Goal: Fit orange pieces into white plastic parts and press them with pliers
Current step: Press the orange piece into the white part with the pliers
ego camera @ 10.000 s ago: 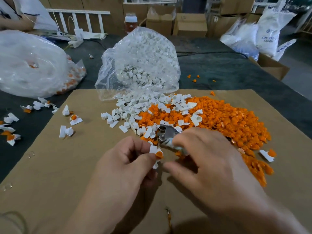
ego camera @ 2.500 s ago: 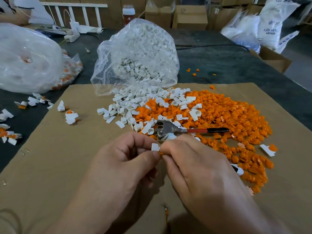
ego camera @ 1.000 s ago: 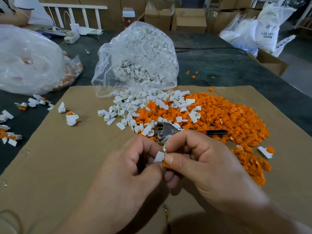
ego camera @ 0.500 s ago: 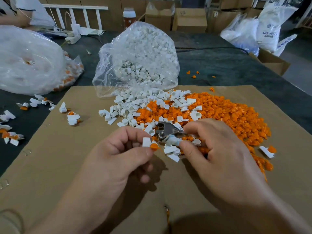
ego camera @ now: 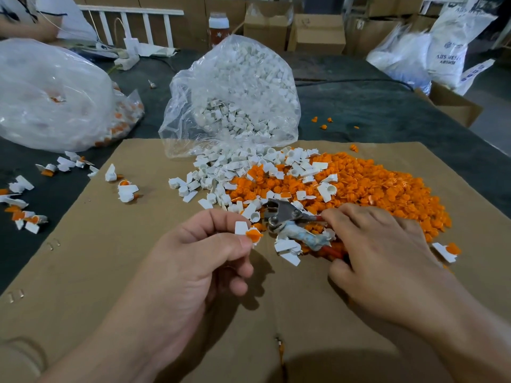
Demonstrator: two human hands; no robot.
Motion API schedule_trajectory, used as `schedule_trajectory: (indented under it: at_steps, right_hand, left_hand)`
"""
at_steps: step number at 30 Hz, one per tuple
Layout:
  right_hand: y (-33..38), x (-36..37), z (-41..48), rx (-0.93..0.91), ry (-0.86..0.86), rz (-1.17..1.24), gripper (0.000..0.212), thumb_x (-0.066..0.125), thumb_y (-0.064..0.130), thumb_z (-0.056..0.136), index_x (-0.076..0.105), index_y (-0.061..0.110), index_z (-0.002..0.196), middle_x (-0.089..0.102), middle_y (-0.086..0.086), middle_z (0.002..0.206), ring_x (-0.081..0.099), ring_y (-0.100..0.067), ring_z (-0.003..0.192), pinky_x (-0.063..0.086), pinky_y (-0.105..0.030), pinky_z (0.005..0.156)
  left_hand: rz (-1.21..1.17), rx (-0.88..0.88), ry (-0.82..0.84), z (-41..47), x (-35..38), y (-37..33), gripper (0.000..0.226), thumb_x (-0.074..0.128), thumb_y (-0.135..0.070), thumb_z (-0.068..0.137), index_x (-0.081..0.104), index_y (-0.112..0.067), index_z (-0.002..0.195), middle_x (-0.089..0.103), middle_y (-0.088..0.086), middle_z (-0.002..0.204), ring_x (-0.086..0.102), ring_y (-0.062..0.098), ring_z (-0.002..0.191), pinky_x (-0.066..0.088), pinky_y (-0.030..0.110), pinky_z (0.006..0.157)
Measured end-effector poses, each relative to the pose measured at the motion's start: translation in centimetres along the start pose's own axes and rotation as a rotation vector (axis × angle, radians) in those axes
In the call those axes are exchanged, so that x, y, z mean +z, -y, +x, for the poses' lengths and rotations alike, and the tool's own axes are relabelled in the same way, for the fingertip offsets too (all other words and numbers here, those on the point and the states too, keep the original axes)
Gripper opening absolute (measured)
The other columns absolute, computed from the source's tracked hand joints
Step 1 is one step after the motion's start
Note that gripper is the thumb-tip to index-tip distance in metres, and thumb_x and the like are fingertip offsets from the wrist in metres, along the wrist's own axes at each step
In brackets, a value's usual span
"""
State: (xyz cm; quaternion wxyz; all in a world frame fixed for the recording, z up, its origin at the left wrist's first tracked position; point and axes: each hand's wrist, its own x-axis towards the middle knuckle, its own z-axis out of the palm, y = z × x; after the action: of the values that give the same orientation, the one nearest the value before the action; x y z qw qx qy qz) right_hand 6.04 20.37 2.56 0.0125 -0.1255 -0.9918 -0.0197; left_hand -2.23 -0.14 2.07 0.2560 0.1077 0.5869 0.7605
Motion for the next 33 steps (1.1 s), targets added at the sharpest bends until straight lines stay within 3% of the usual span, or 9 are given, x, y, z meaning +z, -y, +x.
schedule_trajectory:
  at_steps: [5,10,14,16,20,26,33]
  right_hand:
    - [0.9,0.1,0.6,0.039,-0.031,-0.078,0.058,0.043,0.045,0.087,0.023,0.036,0.14,0.045,0.007,0.125,0.037,-0.019,0.117,0.026,-0.042,0.096]
    - [1.2,-0.3,0.9,0.069,-0.153,0.016,0.044,0.042,0.046,0.085,0.046,0.03,0.126,0.045,0.005,0.099,0.039,-0.017,0.096,0.032,-0.038,0.087]
    - [0.7,-1.3,0.3,0.071,-0.343,0.245,0.043,0.049,0.049,0.082,0.056,0.024,0.116,0.051,0.004,0.088,0.044,-0.017,0.086,0.037,-0.036,0.074]
    - [0.7,-1.5,0.0,0.032,-0.334,0.238,0.043,0.047,0.055,0.084,0.059,0.024,0.112,0.053,0.006,0.084,0.047,-0.017,0.081,0.041,-0.038,0.073]
    - [1.2,-1.8,-0.4,-0.054,-0.239,0.228,0.043,0.044,0.053,0.08,0.062,0.027,0.11,0.057,0.011,0.084,0.053,-0.015,0.081,0.043,-0.042,0.077]
    - [1.6,-2.4,-1.1,-0.191,-0.185,0.306,0.04,0.043,0.05,0.077,0.059,0.031,0.109,0.056,0.018,0.087,0.048,-0.005,0.078,0.033,-0.017,0.069]
    - [1.7,-2.3,-1.4,-0.213,-0.16,0.381,0.048,0.04,0.054,0.078,0.056,0.034,0.119,0.056,0.021,0.1,0.051,-0.004,0.092,0.047,-0.028,0.074]
  left_hand:
    - [0.005,-0.001,-0.001,0.2,-0.1,0.1,0.011,0.07,-0.011,0.064,0.075,-0.015,0.074,0.056,0.009,0.06,0.055,0.013,0.049,0.045,0.022,0.041]
    - [-0.001,0.007,-0.015,0.3,-0.2,0.2,0.012,0.071,-0.011,0.064,0.075,-0.016,0.074,0.059,0.008,0.062,0.057,0.013,0.05,0.046,0.021,0.041]
    - [-0.047,0.058,-0.055,0.4,-0.6,-0.1,0.013,0.072,-0.011,0.064,0.076,-0.017,0.076,0.061,0.006,0.065,0.058,0.013,0.053,0.046,0.021,0.042]
    - [-0.063,0.103,-0.063,0.4,-0.7,-0.2,0.014,0.072,-0.01,0.065,0.075,-0.018,0.077,0.062,0.007,0.066,0.059,0.013,0.054,0.046,0.021,0.043]
    - [-0.053,0.18,-0.049,0.6,-1.1,-0.2,0.022,0.078,-0.01,0.06,0.073,-0.019,0.078,0.063,0.006,0.07,0.059,0.013,0.057,0.047,0.021,0.045]
    - [-0.057,0.303,-0.026,0.9,-1.5,-0.1,0.018,0.076,-0.019,0.06,0.072,-0.019,0.078,0.061,0.004,0.066,0.058,0.014,0.058,0.046,0.021,0.046]
    - [0.033,0.367,-0.012,1.0,-1.9,0.0,0.016,0.075,-0.022,0.064,0.073,-0.02,0.08,0.062,0.006,0.065,0.057,0.016,0.057,0.046,0.022,0.048]
